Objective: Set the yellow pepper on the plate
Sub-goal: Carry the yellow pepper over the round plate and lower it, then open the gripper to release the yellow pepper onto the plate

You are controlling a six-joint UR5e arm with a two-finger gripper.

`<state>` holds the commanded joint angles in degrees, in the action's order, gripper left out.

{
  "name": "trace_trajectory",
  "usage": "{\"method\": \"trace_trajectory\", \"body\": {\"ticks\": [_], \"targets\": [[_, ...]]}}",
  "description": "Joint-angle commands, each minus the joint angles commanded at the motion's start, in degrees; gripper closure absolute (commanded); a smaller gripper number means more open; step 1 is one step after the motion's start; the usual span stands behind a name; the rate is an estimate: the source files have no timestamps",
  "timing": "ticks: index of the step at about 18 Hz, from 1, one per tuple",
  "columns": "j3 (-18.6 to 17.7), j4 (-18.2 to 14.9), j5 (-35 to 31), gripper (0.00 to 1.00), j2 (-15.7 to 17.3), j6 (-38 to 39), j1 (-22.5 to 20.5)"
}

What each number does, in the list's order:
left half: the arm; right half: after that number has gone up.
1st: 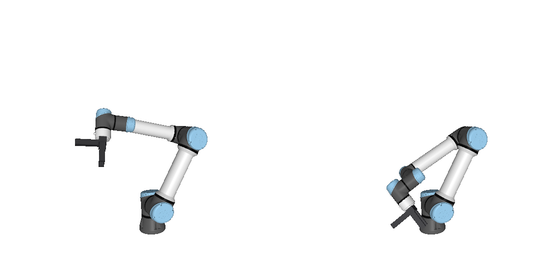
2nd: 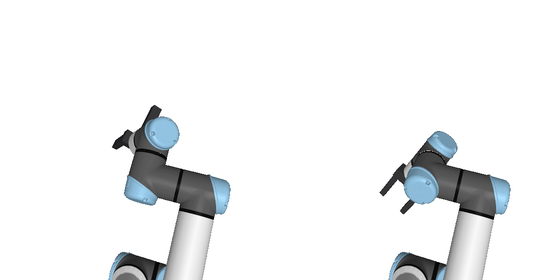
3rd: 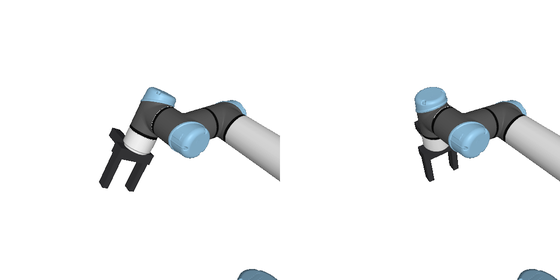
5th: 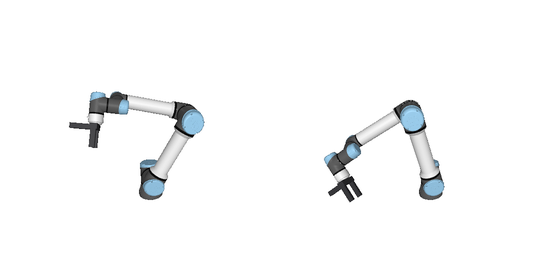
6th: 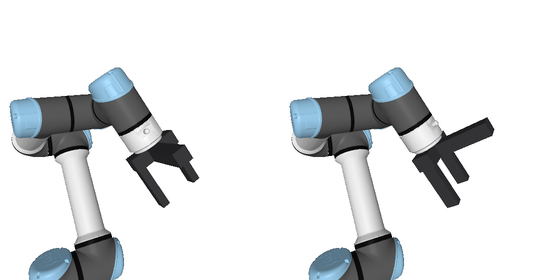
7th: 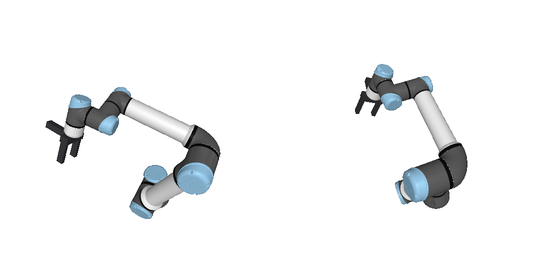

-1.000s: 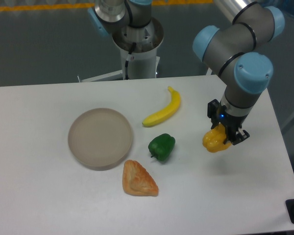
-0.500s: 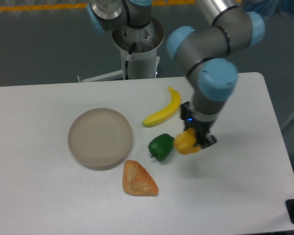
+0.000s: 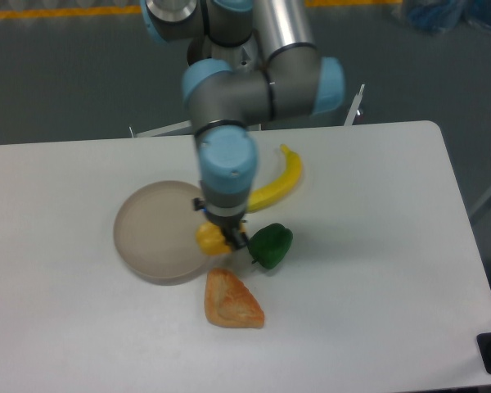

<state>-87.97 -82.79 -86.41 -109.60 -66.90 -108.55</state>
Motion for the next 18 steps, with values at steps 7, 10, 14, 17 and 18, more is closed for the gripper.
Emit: {"method": "trace_trajectory", "body": {"ticks": [7, 10, 14, 17, 18], "targets": [[-2.47, 0.09, 3.0, 0.68, -0.35, 1.34, 2.56], [-2.47, 0.09, 2.91, 0.54, -0.52, 1.33, 3.34], [-2.56, 0.44, 2.74, 0.0, -0.44, 1.42, 3.61], [-2.21, 0.53, 2.65, 0.0, 0.88, 1.33, 3.43], [-1.95, 0.53, 2.65, 0.0, 1.05, 1.25, 3.26]]}}
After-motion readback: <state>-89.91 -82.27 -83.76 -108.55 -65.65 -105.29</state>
